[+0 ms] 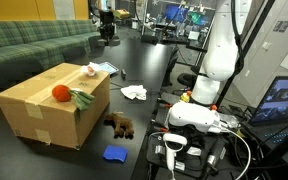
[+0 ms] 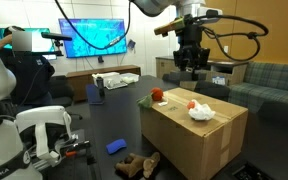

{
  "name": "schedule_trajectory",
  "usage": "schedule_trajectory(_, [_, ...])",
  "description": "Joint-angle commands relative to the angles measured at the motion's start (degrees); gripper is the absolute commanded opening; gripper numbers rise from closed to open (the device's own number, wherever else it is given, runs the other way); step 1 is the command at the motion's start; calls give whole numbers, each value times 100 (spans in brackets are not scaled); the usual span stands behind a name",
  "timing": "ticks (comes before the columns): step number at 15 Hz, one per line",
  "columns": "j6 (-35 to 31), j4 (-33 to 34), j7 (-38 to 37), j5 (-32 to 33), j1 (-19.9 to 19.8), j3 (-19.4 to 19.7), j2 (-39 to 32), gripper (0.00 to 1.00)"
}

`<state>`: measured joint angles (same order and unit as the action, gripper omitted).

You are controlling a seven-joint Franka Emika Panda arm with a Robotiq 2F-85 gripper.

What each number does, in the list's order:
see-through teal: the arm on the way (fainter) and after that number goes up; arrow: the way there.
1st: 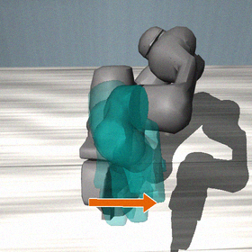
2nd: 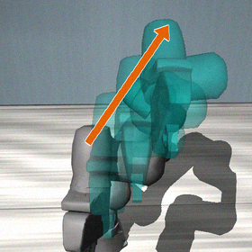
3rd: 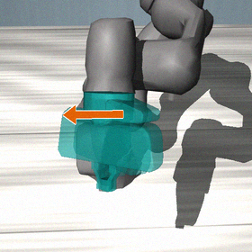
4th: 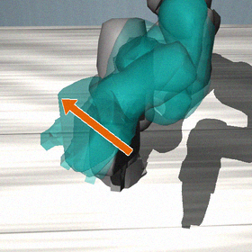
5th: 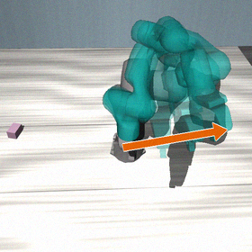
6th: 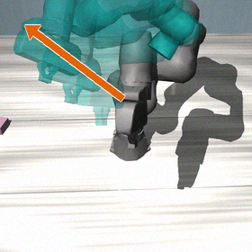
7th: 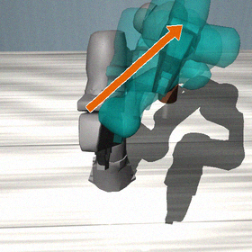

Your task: Swap the things on the box with the things on the table

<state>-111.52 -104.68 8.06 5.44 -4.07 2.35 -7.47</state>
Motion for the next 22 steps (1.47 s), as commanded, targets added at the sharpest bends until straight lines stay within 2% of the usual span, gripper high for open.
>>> schedule_trajectory(1, [-178, -1450, 316, -115, -182, 191, 1033, 31])
schedule_trajectory(5, [-304, -2659, 522, -55, -324, 464, 1696, 31])
schedule_trajectory(7, [-347, -3133, 636, -52, -365, 582, 1862, 31])
schedule_trajectory(10, [-780, -3762, 633, 5, -348, 643, 1898, 31])
schedule_trajectory(14, [-2062, -4547, 537, 165, -281, 553, 1552, 31])
schedule_trajectory(17, [-3340, -4970, 272, 295, -287, 485, 1002, 31])
schedule_trajectory(20, [-4685, -5087, -756, 1028, -351, 474, 220, 31])
schedule_trajectory(22, [-5279, -4945, -1748, 1963, -272, 735, -313, 31])
